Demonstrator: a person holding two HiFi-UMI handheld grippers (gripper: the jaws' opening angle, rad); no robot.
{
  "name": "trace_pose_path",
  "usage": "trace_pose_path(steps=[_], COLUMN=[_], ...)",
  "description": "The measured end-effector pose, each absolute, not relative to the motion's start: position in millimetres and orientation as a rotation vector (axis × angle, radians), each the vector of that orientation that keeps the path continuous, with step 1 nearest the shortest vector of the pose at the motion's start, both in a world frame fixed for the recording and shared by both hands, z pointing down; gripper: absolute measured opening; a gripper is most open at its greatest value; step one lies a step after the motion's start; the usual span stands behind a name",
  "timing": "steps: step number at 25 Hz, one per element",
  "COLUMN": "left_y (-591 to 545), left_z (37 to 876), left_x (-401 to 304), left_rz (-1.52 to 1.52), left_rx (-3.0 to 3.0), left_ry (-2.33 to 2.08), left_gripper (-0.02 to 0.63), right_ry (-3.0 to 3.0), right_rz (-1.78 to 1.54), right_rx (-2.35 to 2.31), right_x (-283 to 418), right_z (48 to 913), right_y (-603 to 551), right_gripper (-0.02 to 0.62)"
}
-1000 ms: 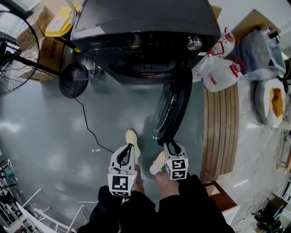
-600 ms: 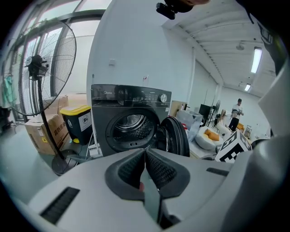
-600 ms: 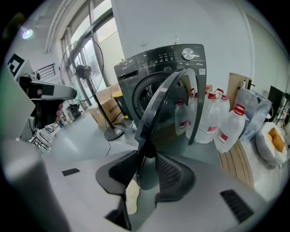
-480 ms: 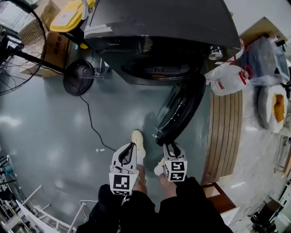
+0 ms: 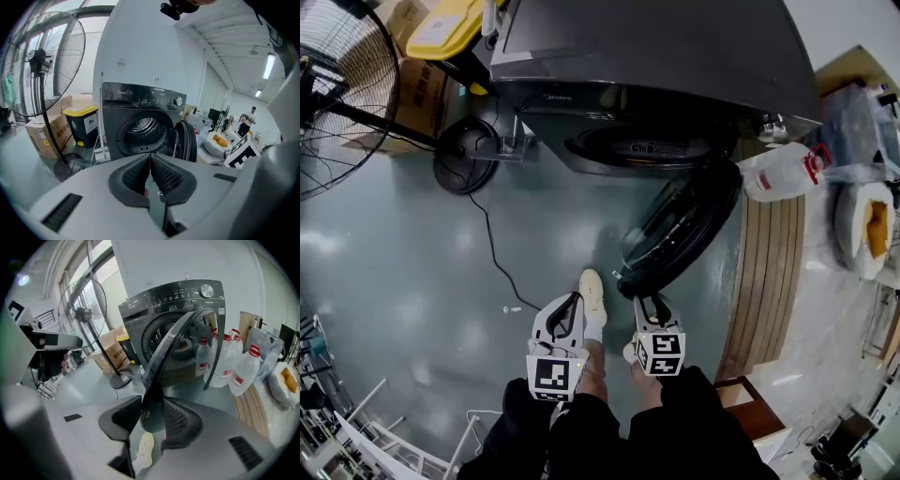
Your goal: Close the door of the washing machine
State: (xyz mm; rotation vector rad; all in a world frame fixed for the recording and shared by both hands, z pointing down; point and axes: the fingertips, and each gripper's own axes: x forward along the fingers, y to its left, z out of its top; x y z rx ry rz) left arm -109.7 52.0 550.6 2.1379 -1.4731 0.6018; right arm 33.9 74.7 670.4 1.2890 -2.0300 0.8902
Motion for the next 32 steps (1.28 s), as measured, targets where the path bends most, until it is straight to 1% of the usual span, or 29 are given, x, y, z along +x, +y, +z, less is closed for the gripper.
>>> trace_pose_path(steps=[4,11,21,25,28,32], left_y=[42,21,-4,-11,-21,-33], left_z=[554,559,558,564,565,566], left_x=[-123,-147,-175,-189,-197,-208], left_rz=[0.603,0.601,0.548,0.582,0.520,0.569], left_rx=[2.129,2.109,2.101,2.088,2.103,2.096], left_ry=[-1.469,-1.481,-1.518,-1.505,-1.540,-1.515], left_gripper=[0.029,0.029,0.029,0.029,0.029,0.029], right_ry=[-2.045,-2.097,-2.119,-2.125,-2.124,-2.129], right_rz=[0.883,0.723,0.712,0.681,0.662,0.652], right_rx=[1.246,1.154,1.145,1.150,1.156,1.157], right_x=[16,-18,-58,-69,-77,-88], right_z=[670,667,657,658,658,661], right_y=[64,37,0,-14,-25,-38], right_gripper=[0.153,0.148,0.130,0.126,0.123,0.118])
